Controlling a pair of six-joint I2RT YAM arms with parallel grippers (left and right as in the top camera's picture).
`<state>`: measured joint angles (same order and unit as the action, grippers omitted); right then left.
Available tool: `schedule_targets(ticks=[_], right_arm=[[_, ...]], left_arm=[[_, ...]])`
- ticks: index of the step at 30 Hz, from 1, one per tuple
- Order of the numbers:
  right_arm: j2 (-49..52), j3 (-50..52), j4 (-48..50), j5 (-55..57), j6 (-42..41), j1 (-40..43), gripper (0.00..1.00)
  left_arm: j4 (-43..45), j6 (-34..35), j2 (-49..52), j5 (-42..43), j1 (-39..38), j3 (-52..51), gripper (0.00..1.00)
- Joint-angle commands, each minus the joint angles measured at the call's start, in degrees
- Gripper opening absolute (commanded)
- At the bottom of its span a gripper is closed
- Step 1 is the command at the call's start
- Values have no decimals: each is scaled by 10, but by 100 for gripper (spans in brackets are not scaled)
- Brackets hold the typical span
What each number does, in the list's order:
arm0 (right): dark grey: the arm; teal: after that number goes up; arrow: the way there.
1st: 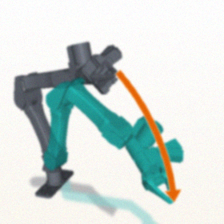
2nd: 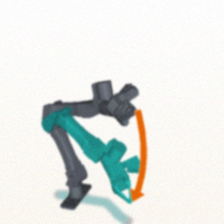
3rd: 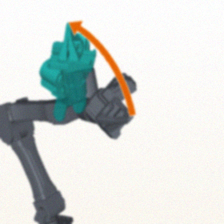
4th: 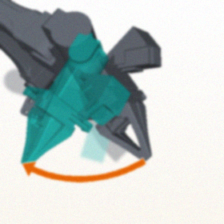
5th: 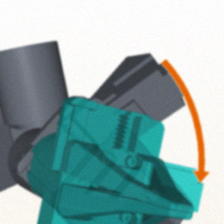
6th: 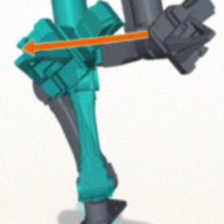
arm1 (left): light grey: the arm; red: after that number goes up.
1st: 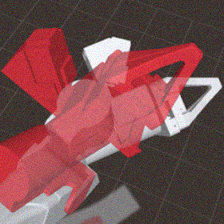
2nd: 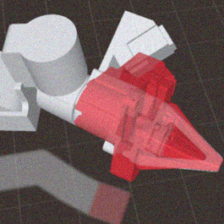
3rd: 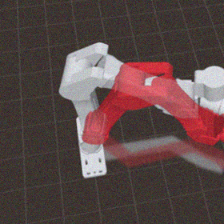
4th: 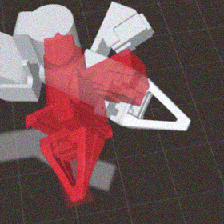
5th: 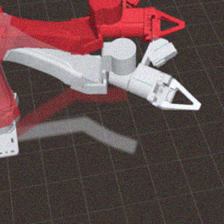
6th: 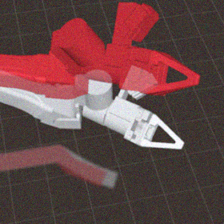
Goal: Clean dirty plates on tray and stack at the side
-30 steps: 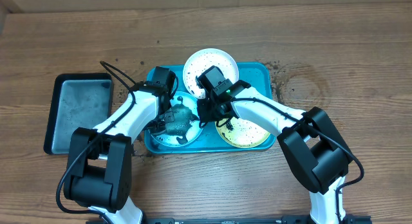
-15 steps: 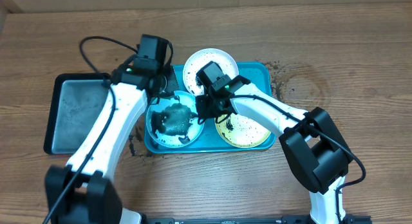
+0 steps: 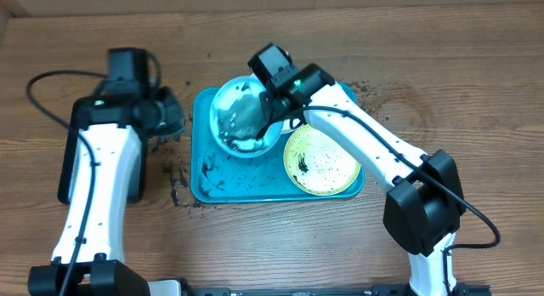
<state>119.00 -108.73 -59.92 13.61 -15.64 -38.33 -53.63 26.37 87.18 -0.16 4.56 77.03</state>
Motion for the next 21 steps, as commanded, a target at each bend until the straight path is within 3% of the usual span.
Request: schedule_targets(ticks=[1, 8, 12, 21], right_arm=[[-4, -71, -18, 99, 82, -12, 4], [-4, -144, -31, 223, 150, -71, 4], [-4, -144, -11, 311, 196, -119, 4], [-4, -144, 43, 397, 292, -189, 4]], left_arm=[[-16, -11, -12, 13, 43, 9, 4], [-33, -11, -12, 33, 96, 9, 4], [-33, -11, -12, 47, 104, 9, 4], [-33, -8, -12, 45, 106, 9, 4]])
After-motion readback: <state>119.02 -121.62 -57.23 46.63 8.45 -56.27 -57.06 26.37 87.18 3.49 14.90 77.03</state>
